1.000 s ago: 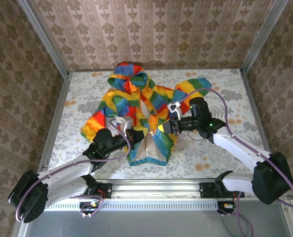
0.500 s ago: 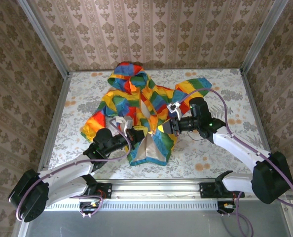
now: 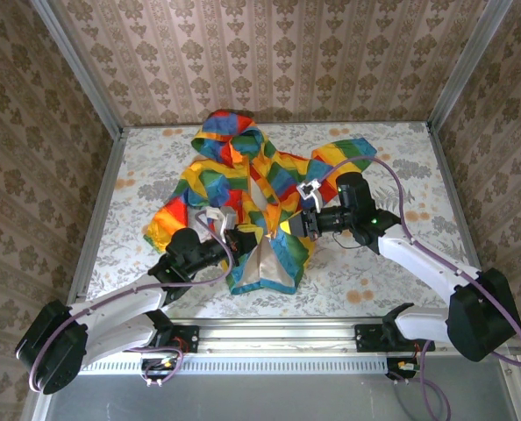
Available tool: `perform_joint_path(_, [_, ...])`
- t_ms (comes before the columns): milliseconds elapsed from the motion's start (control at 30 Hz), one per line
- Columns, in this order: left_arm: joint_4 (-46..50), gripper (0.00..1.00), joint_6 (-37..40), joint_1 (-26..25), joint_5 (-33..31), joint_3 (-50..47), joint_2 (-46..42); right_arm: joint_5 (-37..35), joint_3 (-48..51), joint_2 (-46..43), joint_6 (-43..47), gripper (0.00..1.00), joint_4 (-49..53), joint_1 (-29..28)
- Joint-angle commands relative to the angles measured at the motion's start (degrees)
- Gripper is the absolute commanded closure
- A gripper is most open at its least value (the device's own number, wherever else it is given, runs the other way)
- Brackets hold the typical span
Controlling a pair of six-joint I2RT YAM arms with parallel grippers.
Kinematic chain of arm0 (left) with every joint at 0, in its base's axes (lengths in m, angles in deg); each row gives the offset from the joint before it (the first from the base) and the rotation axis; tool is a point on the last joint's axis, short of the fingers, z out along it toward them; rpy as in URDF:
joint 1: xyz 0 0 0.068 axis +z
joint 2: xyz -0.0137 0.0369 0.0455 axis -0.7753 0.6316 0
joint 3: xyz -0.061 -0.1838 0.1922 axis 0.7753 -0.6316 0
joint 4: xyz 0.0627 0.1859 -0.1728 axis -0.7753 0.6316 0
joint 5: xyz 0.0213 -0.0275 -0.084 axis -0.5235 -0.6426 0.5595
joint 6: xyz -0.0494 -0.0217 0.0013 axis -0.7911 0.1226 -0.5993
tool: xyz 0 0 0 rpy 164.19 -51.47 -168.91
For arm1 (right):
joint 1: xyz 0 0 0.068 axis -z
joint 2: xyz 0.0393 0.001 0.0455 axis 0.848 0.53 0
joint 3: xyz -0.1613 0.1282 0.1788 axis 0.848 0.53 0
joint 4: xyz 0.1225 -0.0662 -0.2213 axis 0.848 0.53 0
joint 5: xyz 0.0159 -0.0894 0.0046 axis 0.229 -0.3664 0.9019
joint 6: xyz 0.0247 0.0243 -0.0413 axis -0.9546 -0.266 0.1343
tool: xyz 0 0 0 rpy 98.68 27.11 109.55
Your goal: Zip up the jacket
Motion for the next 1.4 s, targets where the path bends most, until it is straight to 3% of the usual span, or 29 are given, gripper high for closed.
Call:
perform_joint_path(0, [-2.18, 1.0, -0.51, -0.36, 2.22, -0.95, -0.16, 1.5, -0.38, 0.52, -0.83, 1.0, -2.04, 0.2])
perform_joint_path(367, [3.57, 1.0, 0.81, -0.52, 2.6, -1.69, -3.6, 2.22, -1.79, 2.1, -1.42, 1.0, -0.86, 0.14])
perform_joint_path(900, [24.09, 1.0, 5.73, -1.66, 4.95, 4.88, -2.92, 2.01, -1.07, 2.96, -1.68, 1.0, -0.63, 0.03])
perform_joint_path(967, [23.74, 0.8, 4.74, -1.58, 3.58, 4.33, -3.96, 2.21, -0.25, 2.98, -2.62, 1.0, -1.98, -0.15])
perform_joint_path(1067, [22.98, 0.64, 2.93, -1.42, 1.74, 3.37, -6.36, 2.22, 0.81, 2.82, -3.54, 1.0, -3.28, -0.49])
perform_joint_path(1200, [22.65, 0.54, -2.04, -1.15, -1.43, 2.38, -9.99, 2.22, 1.79, 2.73, -4.53, 1.0, -4.65, -0.85])
perform_joint_path(1367, [22.17, 0.54, -13.12, -1.24, -7.48, 0.48, -12.38, 2.13, 2.4, 2.87, -4.97, 1.0, -5.46, -1.28])
